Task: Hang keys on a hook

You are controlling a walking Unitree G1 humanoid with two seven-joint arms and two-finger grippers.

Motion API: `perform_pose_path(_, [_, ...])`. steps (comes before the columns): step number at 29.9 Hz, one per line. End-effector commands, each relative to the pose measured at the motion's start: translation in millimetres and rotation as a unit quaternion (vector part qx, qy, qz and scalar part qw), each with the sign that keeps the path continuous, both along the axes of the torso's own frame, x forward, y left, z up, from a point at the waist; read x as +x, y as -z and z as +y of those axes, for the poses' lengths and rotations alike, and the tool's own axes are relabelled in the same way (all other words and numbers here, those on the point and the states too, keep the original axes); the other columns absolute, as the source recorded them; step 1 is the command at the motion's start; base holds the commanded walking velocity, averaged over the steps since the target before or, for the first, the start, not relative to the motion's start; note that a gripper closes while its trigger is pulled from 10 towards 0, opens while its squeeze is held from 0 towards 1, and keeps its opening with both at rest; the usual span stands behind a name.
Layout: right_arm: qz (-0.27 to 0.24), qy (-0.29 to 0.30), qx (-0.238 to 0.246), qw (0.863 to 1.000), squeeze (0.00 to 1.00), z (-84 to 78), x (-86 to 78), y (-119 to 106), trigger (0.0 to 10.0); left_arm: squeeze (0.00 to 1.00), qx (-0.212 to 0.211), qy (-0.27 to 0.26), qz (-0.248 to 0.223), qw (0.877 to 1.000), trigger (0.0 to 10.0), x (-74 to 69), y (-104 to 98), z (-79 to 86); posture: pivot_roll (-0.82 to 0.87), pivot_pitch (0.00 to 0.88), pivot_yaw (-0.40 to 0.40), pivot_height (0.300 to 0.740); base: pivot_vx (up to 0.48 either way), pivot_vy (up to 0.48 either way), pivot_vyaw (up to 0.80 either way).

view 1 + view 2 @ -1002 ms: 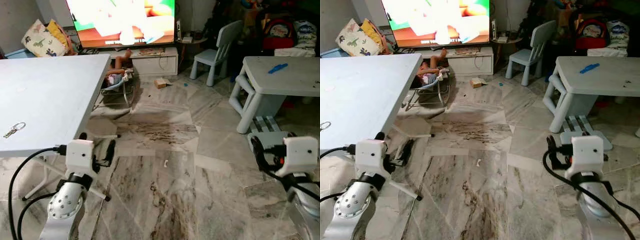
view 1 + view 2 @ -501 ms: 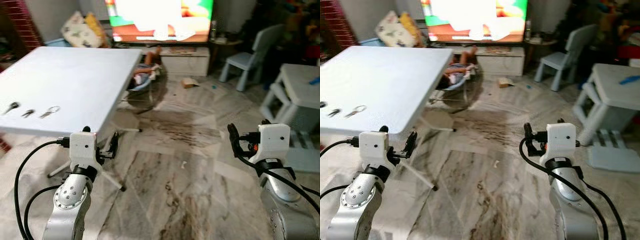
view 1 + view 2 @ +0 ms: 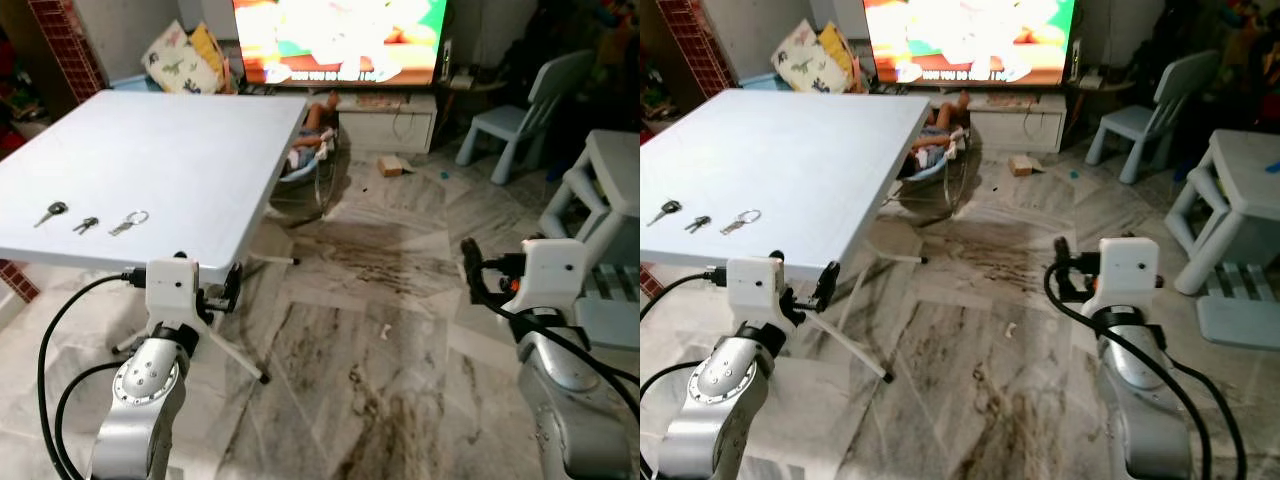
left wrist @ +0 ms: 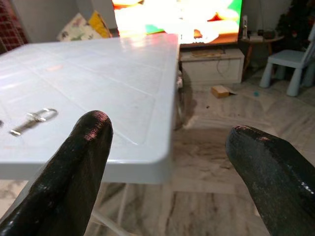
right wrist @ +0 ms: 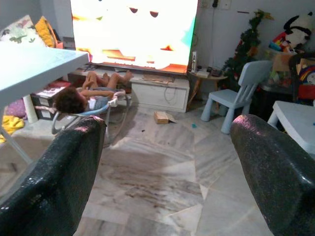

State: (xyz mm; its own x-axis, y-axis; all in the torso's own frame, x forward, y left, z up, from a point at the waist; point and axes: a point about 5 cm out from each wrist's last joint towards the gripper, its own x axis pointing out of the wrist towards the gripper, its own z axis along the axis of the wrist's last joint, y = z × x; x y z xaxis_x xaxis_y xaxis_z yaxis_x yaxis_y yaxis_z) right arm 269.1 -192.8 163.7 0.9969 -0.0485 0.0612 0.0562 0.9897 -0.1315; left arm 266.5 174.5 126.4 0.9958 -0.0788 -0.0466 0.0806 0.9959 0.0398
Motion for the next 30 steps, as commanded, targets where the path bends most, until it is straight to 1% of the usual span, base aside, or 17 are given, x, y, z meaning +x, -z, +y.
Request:
perform_pose_path(1, [0.003,0.010,0.003,1.000,0.00,-5.7,-1.0,0.4,10.0,0.00,-0.005,0.012,0.010,1.000,10.0,1.2,1.6,-3.5,-0.04,0.017,0.064,0.740,0.000,0.480,0.00])
perform_pose_path(8, [0.000,0.010,0.008,1.000,0.00,-5.4,0.2,-0.6,10.0,0.00,-0.004,0.024,0.010,1.000,10.0,2.0,1.7,-6.6,-0.04,0.015,0.065,0.740,0.000,0.480,0.00])
perform_pose_path(16, [0.000,0.012,0.010,1.000,0.00,-4.5,1.1,0.0,10.0,0.00,-0.003,0.022,0.011,1.000,10.0,5.4,2.2,-1.7,-0.04,0.012,0.065,0.740,0.000,0.480,0.00])
perform_pose_path(21, [-0.001,0.010,0.011,1.000,0.00,-2.3,3.4,-0.9,10.0,0.00,-0.011,0.023,0.010,1.000,10.0,8.8,-0.1,-1.8,-0.04,0.015,0.066,0.740,0.000,0.480,0.00])
perform_pose_path(28, [0.000,0.000,0.019,1.000,0.00,1.9,4.0,-0.4,10.0,0.00,-0.011,0.021,0.010,1.000,10.0,10.3,-0.1,-1.8,-0.04,0.017,0.066,0.740,0.000,0.480,0.00])
perform_pose_path(30, [-0.004,-0.002,0.019,1.000,0.00,3.6,4.1,-1.4,10.0,0.00,-0.006,0.022,0.003,1.000,10.0,10.3,-1.0,-2.3,-0.04,0.017,0.066,0.740,0.000,0.480,0.00])
